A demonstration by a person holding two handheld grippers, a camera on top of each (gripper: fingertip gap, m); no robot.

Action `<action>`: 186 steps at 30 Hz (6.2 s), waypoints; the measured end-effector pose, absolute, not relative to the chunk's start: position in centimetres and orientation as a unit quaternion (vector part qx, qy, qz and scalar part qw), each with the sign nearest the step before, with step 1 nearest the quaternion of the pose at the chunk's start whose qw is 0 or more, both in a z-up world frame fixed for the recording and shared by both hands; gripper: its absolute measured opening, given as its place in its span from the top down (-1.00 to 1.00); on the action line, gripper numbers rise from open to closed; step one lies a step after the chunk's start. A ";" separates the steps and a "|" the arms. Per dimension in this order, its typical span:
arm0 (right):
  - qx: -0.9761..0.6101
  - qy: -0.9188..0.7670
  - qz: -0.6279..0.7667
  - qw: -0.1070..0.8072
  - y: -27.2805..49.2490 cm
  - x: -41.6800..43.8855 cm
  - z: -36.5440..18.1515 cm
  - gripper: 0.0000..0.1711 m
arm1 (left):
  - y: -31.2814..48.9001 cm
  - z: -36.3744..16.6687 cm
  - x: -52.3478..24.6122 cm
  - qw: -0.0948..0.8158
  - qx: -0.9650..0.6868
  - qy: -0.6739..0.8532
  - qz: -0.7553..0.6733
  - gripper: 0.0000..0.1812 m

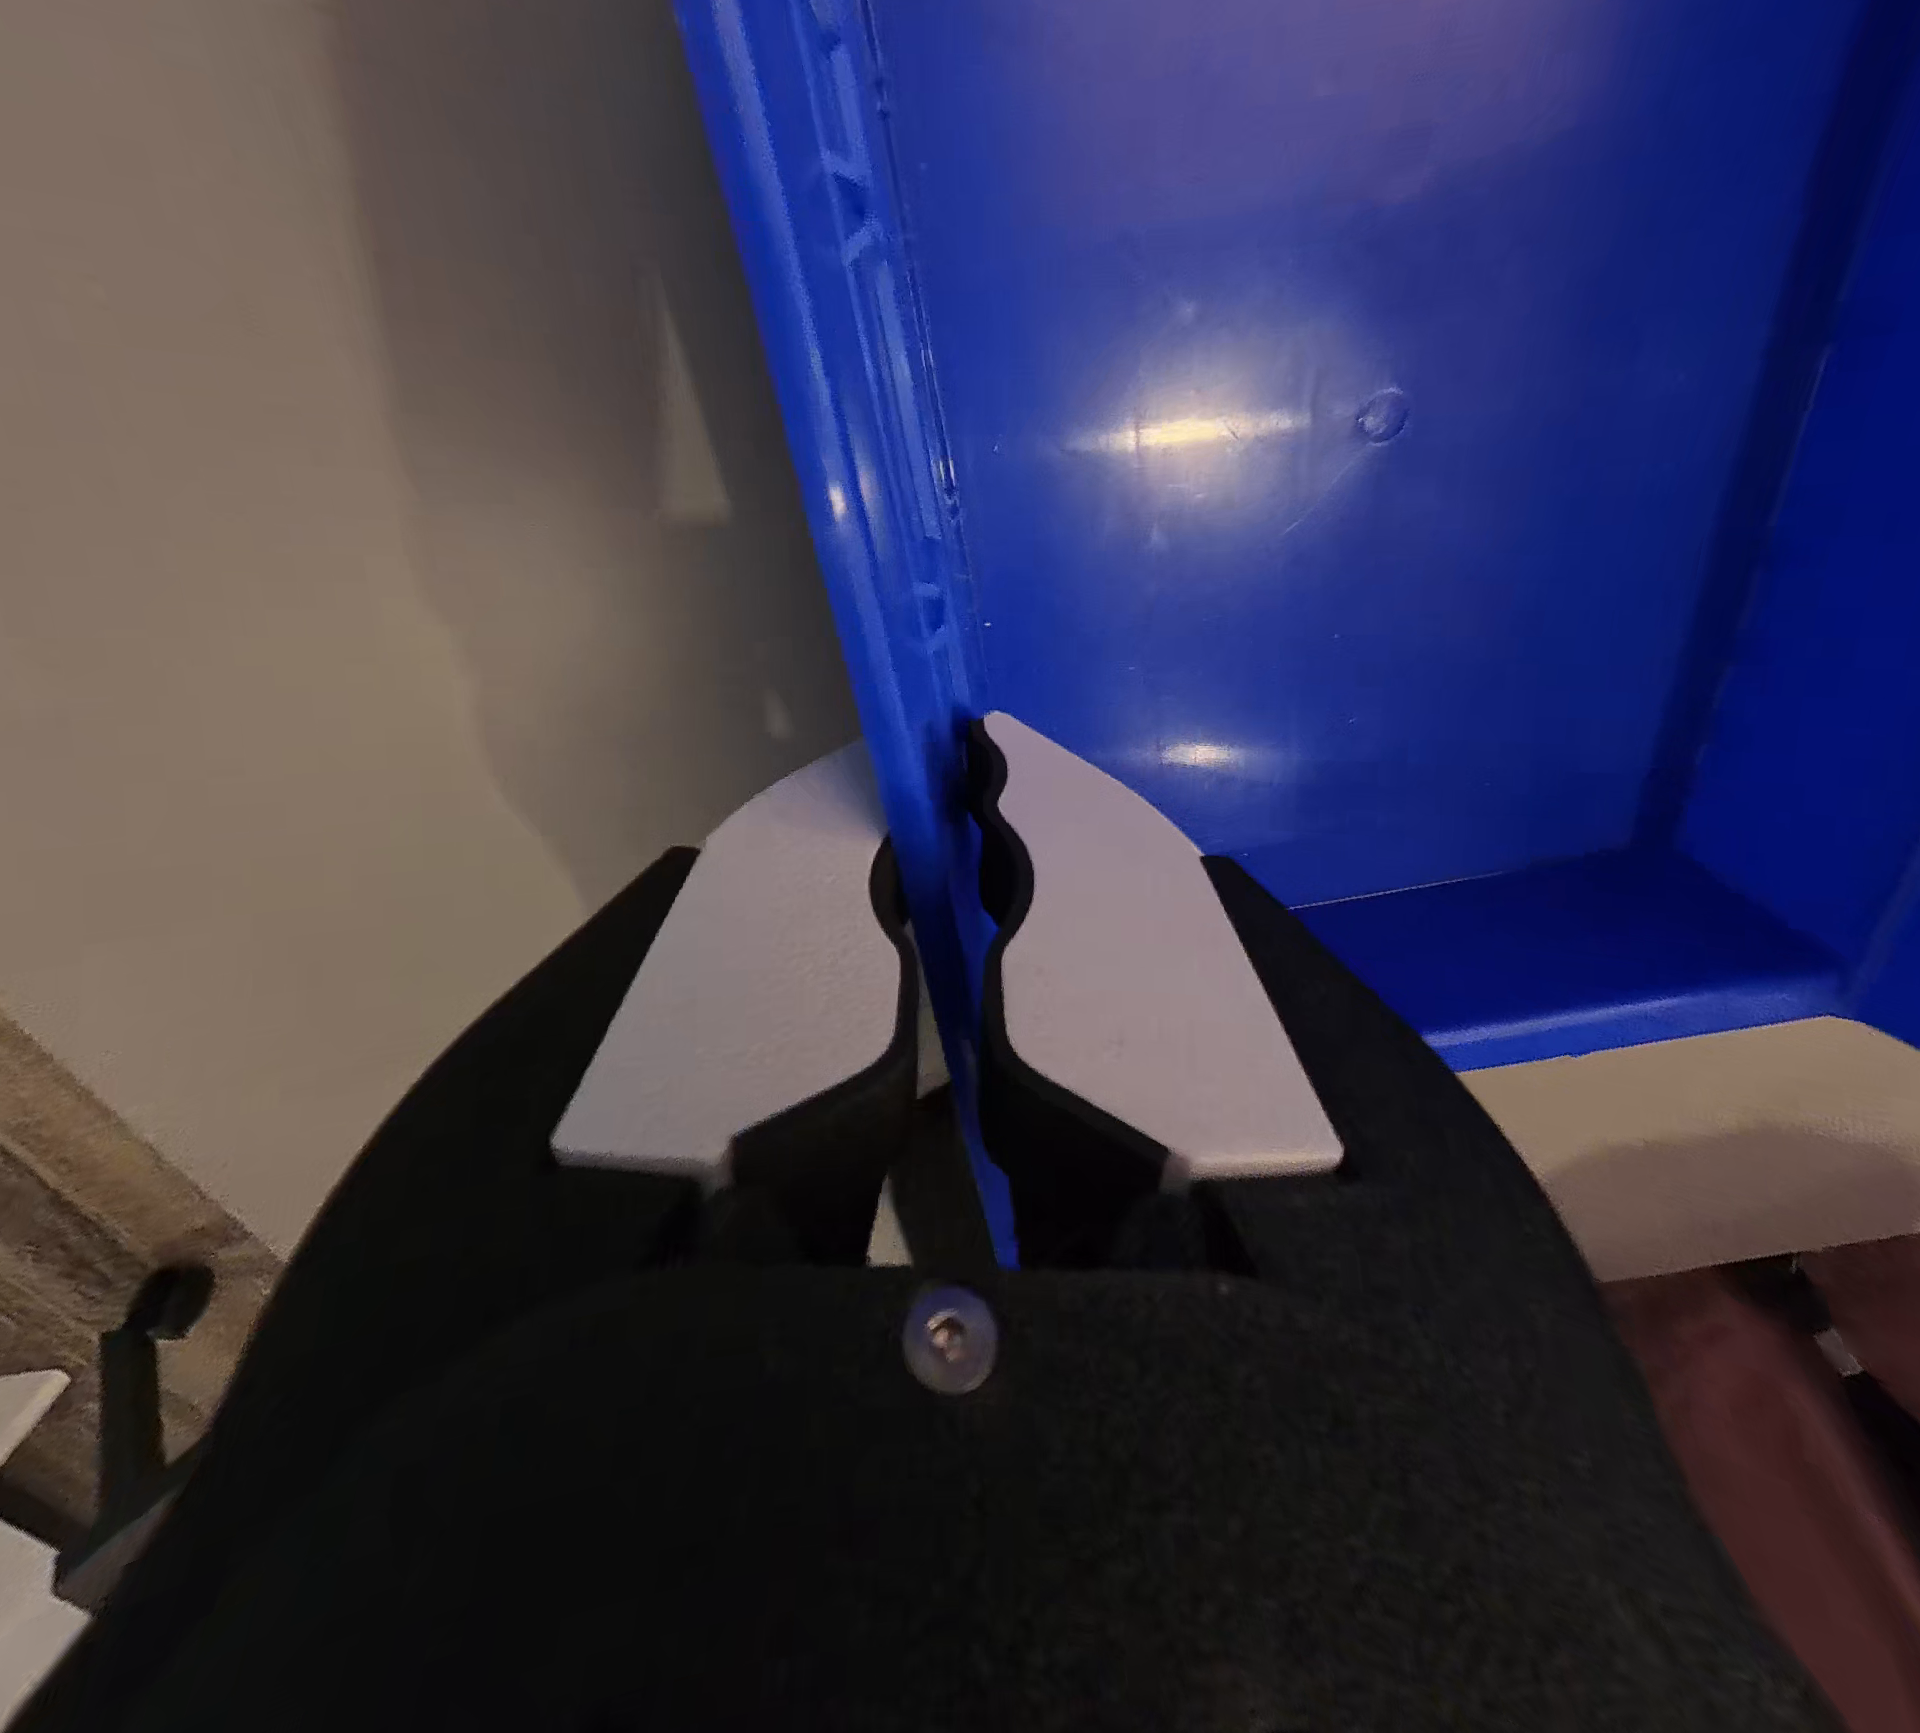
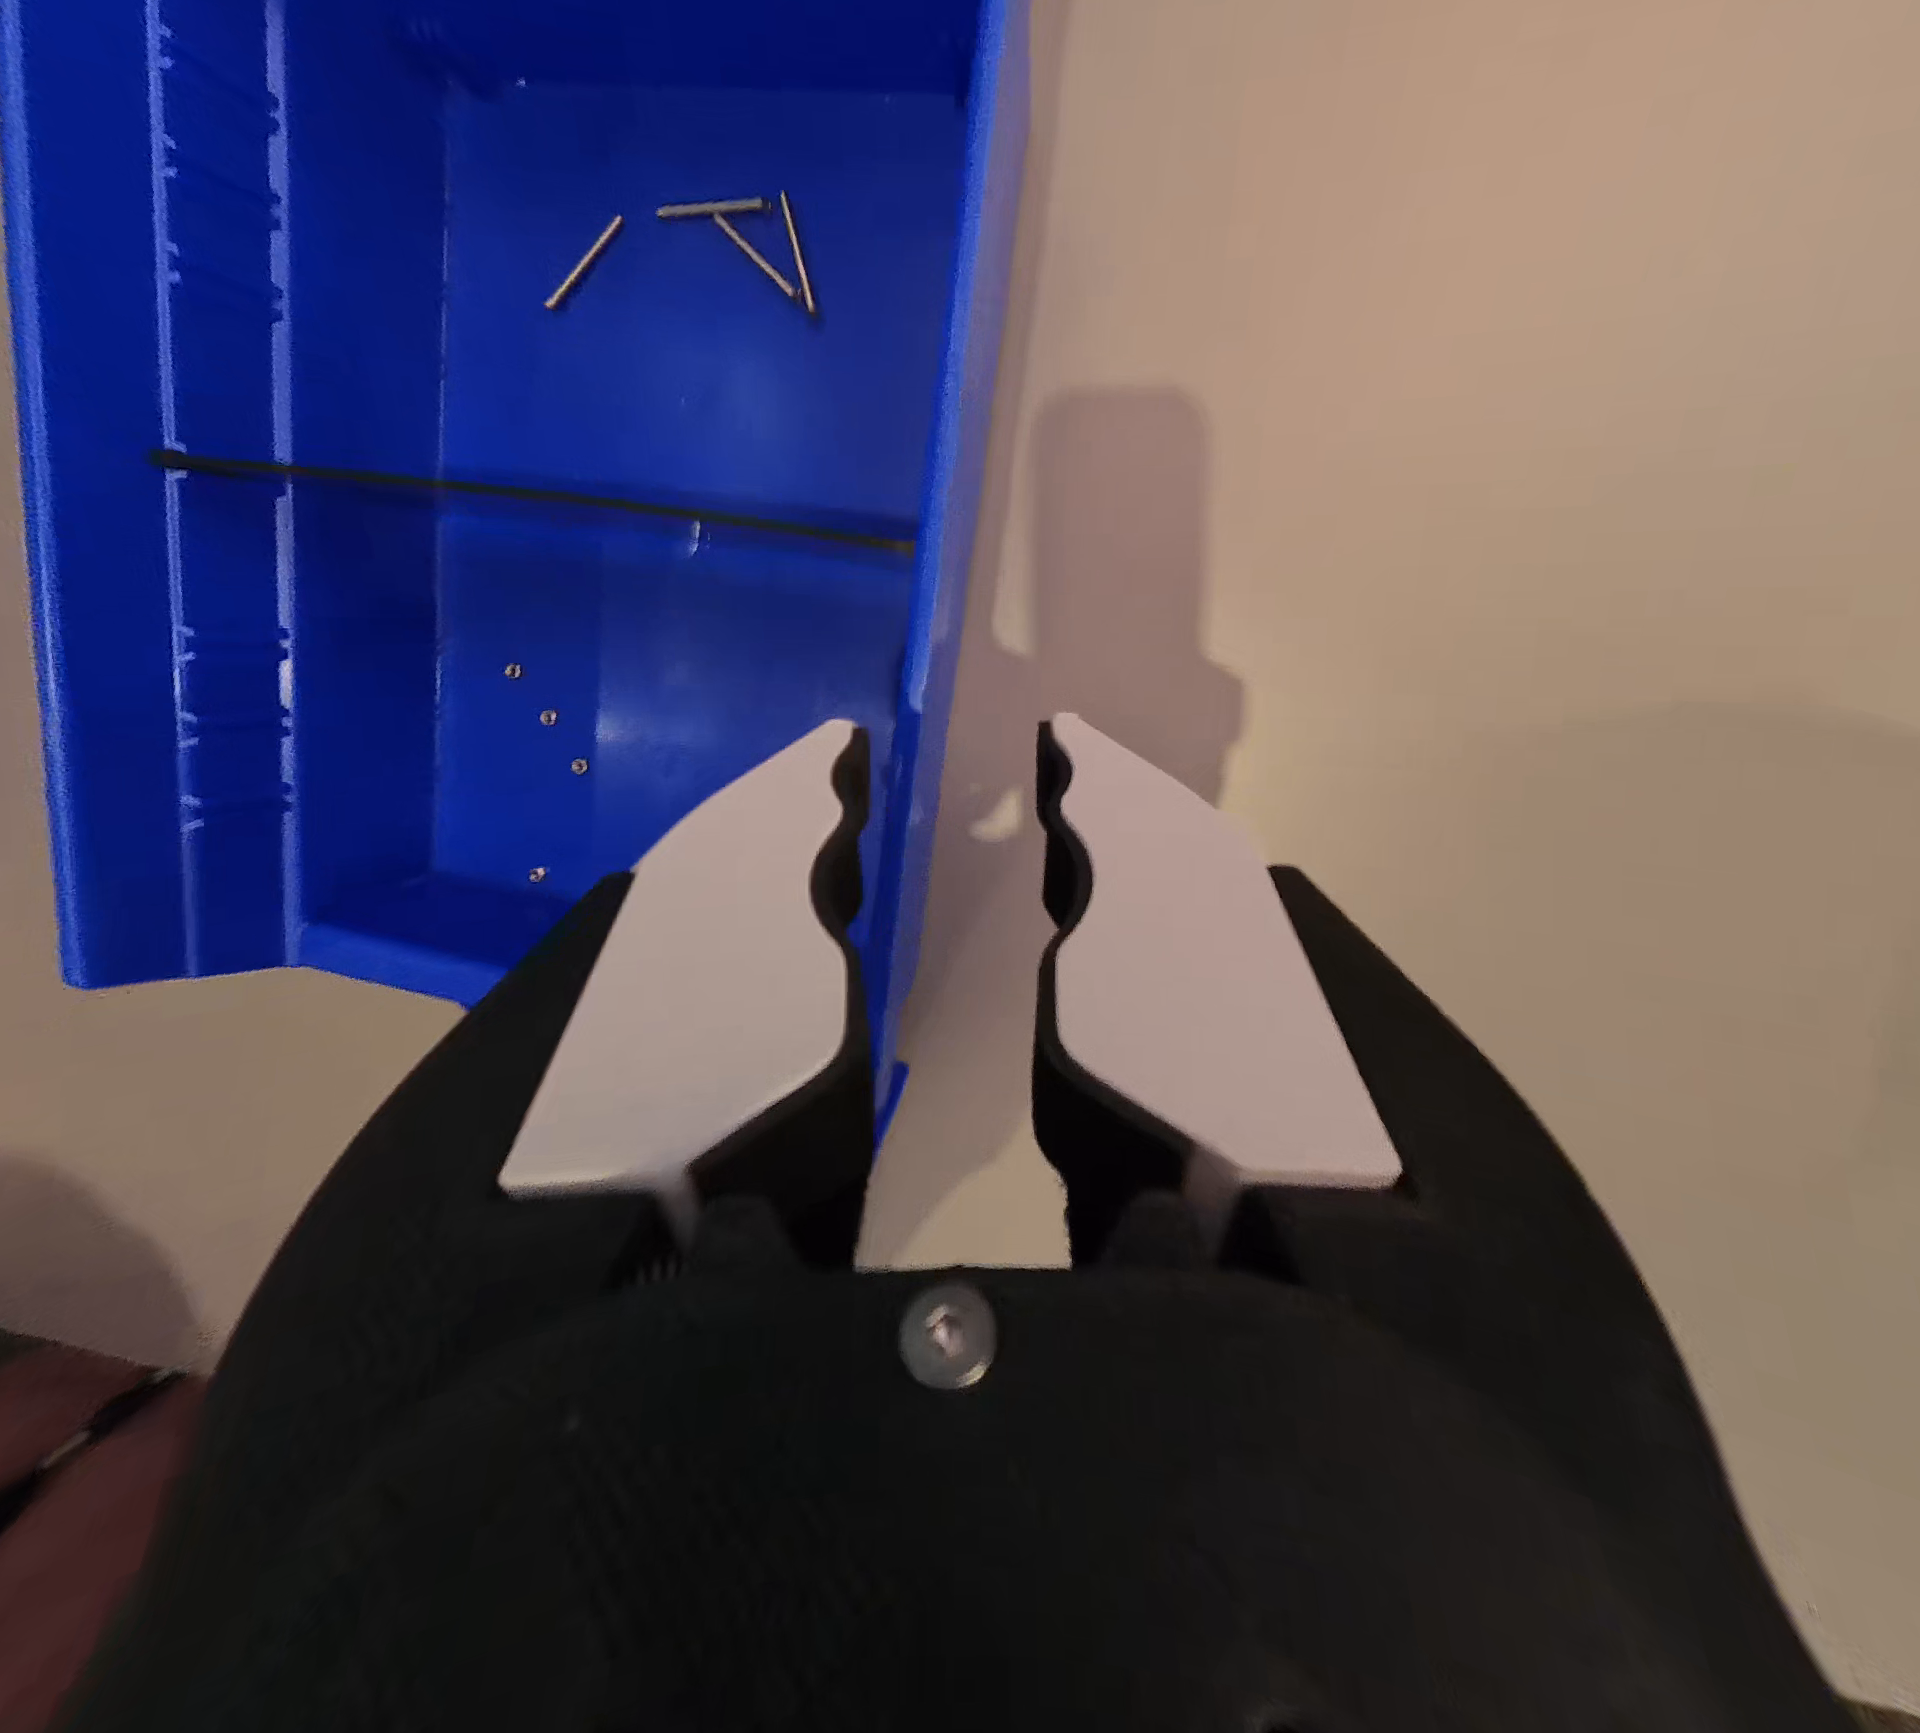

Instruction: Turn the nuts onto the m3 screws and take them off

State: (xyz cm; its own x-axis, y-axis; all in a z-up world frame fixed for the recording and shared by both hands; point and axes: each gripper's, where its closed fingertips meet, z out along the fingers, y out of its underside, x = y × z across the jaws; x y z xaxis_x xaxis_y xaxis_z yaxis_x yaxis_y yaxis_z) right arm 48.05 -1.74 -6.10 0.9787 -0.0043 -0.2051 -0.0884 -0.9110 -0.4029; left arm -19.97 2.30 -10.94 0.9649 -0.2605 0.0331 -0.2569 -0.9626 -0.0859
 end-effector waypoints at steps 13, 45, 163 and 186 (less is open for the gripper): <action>-0.992 0.058 0.089 0.069 -2.4 45.6 -11.7 0.75 | 0.4 -11.4 -6.5 0.069 -0.954 0.293 0.009 0.59; -0.992 0.029 0.114 0.033 -0.1 39.3 -13.0 0.90 | 2.6 9.4 -4.2 0.579 -0.773 0.256 -0.039 0.33; -0.981 -0.143 0.112 0.072 4.8 26.9 -12.1 0.92 | -1.3 11.3 -17.4 0.532 -0.827 0.171 -0.059 0.36; -0.989 -0.064 0.091 0.098 0.7 46.7 -12.2 0.90 | 0.3 8.9 -11.0 0.497 -0.833 0.245 -0.016 0.34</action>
State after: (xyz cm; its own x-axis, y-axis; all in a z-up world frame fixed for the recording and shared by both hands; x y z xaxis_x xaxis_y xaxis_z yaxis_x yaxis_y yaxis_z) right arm 46.69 0.69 -12.21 0.9754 0.1447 -0.1665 0.1090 -0.9724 -0.2061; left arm -11.01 0.34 8.89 0.8798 -0.4229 -0.2169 -0.3917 -0.3867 -0.8349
